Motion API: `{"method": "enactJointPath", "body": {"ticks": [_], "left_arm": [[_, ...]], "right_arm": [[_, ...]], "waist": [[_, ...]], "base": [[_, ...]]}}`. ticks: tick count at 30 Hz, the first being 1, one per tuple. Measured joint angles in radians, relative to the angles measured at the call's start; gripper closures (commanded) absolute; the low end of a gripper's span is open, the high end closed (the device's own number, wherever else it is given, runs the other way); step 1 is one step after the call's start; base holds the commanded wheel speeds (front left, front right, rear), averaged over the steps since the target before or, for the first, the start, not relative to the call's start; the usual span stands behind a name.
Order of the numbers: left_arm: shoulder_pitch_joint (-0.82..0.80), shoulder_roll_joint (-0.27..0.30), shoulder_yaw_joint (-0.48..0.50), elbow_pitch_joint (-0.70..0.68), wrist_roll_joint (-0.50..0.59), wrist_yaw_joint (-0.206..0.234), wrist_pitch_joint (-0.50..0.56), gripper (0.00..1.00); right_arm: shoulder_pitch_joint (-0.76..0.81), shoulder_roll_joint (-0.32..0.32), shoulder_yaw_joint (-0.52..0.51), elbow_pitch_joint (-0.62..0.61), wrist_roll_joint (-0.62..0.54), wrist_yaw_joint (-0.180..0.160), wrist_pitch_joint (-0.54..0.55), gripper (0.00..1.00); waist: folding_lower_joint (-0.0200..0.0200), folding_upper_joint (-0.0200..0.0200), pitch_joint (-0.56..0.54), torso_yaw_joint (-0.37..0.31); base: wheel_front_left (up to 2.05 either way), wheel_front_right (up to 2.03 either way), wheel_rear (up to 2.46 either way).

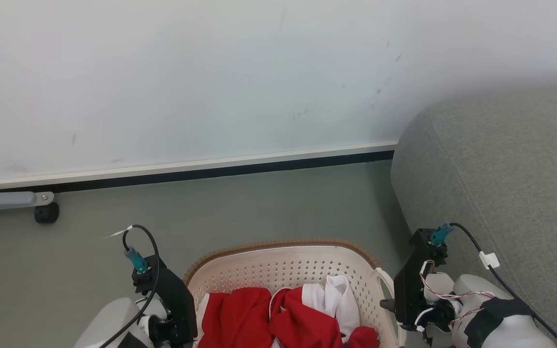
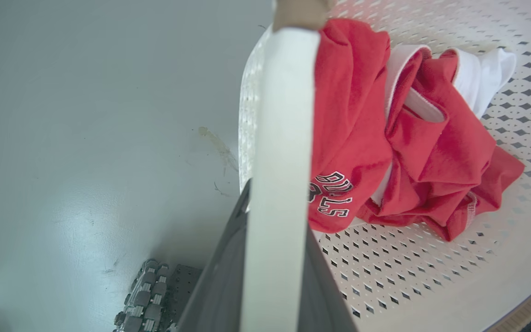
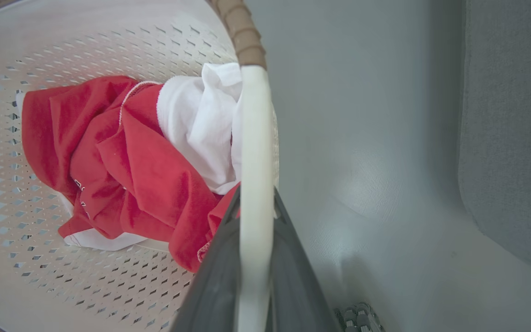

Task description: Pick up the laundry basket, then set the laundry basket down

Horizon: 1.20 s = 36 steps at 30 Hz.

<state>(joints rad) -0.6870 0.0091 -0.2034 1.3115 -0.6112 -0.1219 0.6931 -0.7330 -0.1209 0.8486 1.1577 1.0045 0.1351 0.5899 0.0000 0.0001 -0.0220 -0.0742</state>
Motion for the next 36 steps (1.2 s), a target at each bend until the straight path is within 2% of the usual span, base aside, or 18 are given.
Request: {"method": "enactJointPath", "body": {"ticks": [11,20,36], "left_arm": [[0.000,0.002,-0.012,0.000,-0.015,0.000,-0.002,1.00],[0.000,0.003,-0.025,-0.008,-0.017,0.000,-0.043,1.00],[-0.038,0.005,-0.078,-0.080,-0.011,0.026,-0.165,1.00]], "right_arm": [[0.000,-0.002,0.009,-0.004,0.009,0.000,0.003,1.00],[0.000,-0.010,0.025,-0.024,0.014,0.000,-0.020,1.00],[-0.042,-0.049,0.053,-0.092,-0.011,0.000,-0.149,1.00]], "waist": [[0.0000,0.0000,0.004,0.003],[0.0000,0.0000,0.020,0.003],[0.0001,0.0000,0.155,-0.002]], "base": [[0.00,0.00,0.00],[0.00,0.00,0.00],[0.00,0.00,0.00]]}}
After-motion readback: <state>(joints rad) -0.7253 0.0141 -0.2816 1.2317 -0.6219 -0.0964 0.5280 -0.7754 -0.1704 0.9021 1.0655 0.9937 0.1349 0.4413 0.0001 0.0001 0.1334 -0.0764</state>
